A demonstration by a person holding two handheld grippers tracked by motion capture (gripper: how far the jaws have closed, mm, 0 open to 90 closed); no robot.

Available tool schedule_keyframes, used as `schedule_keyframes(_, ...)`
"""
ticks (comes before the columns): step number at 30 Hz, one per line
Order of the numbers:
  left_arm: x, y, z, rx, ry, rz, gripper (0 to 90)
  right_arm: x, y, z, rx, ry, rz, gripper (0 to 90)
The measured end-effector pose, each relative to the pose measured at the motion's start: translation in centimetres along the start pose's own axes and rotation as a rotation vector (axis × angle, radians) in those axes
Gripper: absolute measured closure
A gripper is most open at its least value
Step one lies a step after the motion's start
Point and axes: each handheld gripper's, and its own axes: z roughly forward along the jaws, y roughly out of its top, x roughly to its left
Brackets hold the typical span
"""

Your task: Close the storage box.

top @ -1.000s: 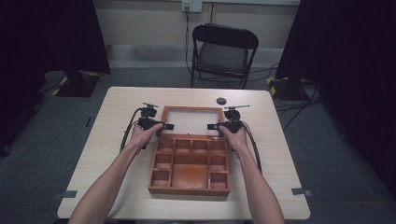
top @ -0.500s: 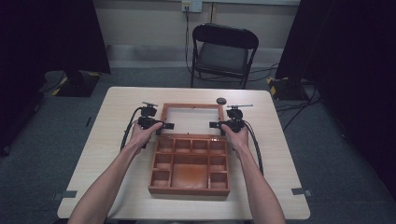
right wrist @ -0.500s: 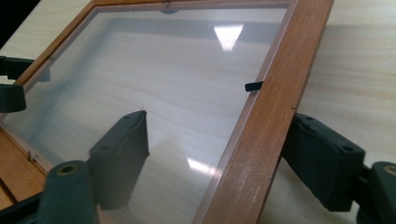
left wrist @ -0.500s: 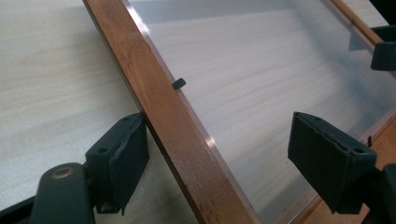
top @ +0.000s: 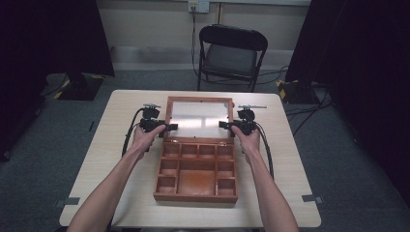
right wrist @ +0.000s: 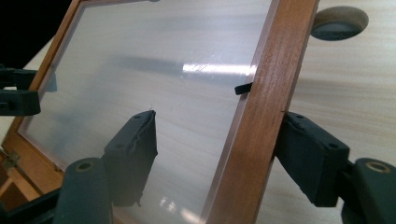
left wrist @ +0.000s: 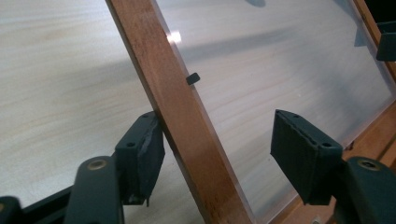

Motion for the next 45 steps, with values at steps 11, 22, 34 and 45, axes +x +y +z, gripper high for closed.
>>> schedule_keyframes(11, -0.6, 0.3, -1.4, -0.05, -0.012, 0.03, 38.4, 0.9, 0.6, -1.7, -0.042, 0.005, -0.038, 33.2)
schedule_keyframes(22, -1.4, 0.2, -3.2, -0.099, -0.02, 0.073, 43.4, 1.7, 0.8, -3.5, -0.069, 0.017, -0.074, 37.6)
schedule_keyframes(34, -2.5, -0.2, -4.6, -0.14, -0.022, 0.113, 43.8, 2.2, 0.3, -5.3, -0.112, 0.051, -0.094, 41.9)
schedule_keyframes(45, -3.0, -0.5, -5.2, -0.155, -0.022, 0.134, 44.2, 2.6, -0.1, -6.0, -0.133, 0.048, -0.111, 45.1)
